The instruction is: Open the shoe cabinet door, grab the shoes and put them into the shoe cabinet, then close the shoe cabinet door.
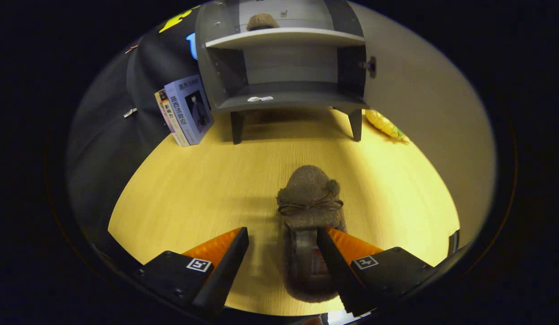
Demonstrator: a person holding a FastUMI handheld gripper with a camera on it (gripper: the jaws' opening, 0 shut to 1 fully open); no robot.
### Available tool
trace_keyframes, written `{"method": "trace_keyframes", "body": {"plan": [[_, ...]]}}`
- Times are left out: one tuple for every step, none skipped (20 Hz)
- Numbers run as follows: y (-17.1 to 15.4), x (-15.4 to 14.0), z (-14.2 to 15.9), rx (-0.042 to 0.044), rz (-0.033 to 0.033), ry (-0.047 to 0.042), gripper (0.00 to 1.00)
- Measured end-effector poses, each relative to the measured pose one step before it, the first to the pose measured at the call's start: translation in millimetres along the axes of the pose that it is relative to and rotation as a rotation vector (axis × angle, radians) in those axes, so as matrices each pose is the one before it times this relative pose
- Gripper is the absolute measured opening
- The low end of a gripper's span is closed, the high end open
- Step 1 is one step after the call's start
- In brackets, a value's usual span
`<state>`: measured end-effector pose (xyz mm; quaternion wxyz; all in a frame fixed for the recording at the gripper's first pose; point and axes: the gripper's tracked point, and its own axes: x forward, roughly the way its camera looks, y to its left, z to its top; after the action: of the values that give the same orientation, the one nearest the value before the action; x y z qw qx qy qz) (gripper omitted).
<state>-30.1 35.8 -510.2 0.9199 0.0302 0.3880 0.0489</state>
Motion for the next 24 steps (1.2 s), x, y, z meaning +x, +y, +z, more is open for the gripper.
{"method": "trace_keyframes", "body": {"plan": [[1.04, 11.82, -0.44, 0.00905, -0.00114, -0.00811, 0.92], [-1.75, 10.05, 1.5, -0.00327, -0.01292, -0.01751, 0.86], [-3.04, 9.3, 2.16, -0.00705, -0.01934, -0.02162, 0.75], [-2.58, 7.77, 2.91, -0.00299, -0.02233, -0.02211, 0.71], [-0.14, 6.38, 6.53, 0.00553, -0.01432, -0.02948, 0.64], [0.69, 6.76, 4.44, 0.01261, -0.00894, -0.01823, 0.61], [-4.42, 4.29, 2.88, 0.00682, -0.02405, -0.00923, 0.59], [-5.13, -0.71, 3.77, 0.01959, -0.00653, -0.01086, 0.48], [1.78, 4.12, 4.04, 0.02013, 0.00791, -0.01154, 0.37], [-2.71, -4.3, -0.17, 0.01044, -0.00673, 0.00621, 0.26], [0.08, 1.33, 2.82, 0.00603, 0.00261, -0.00023, 0.1], [-2.09, -0.02, 4.12, 0.006, 0.0005, -0.00276, 0.1], [-0.97, -4.53, 6.34, 0.00002, -0.00086, -0.00425, 0.1], [-2.6, -5.54, 7.89, -0.00429, 0.00257, -0.00722, 0.1], [-0.01, -6.59, 10.72, -0.00208, 0.00527, -0.00822, 0.1], [-0.61, -7.13, 12.65, -0.00154, 0.00209, -0.01198, 0.1], [-1.15, -8.68, 13.97, -0.00697, -0.00033, -0.00646, 0.1], [-1.29, -10.84, 15.35, -0.0041, -0.00101, -0.01168, 0.1], [-1.03, -11.23, 18.28, -0.00721, -0.00323, -0.0123, 0.1], [-0.59, -12.3, 19.22, -0.00776, -0.00272, -0.0152, 0.1], [0.04, -12.06, 20.83, -0.00794, 0.00239, -0.01779, 0.1], [2.1, -12.04, 20.24, -0.00567, 0.00522, -0.01606, 0.1], [1.98, -9.98, 21.8, -0.00532, 0.00809, -0.01654, 0.1], [3.05, -7.88, 24.52, -0.00505, 0.00872, -0.01607, 0.1]]}}
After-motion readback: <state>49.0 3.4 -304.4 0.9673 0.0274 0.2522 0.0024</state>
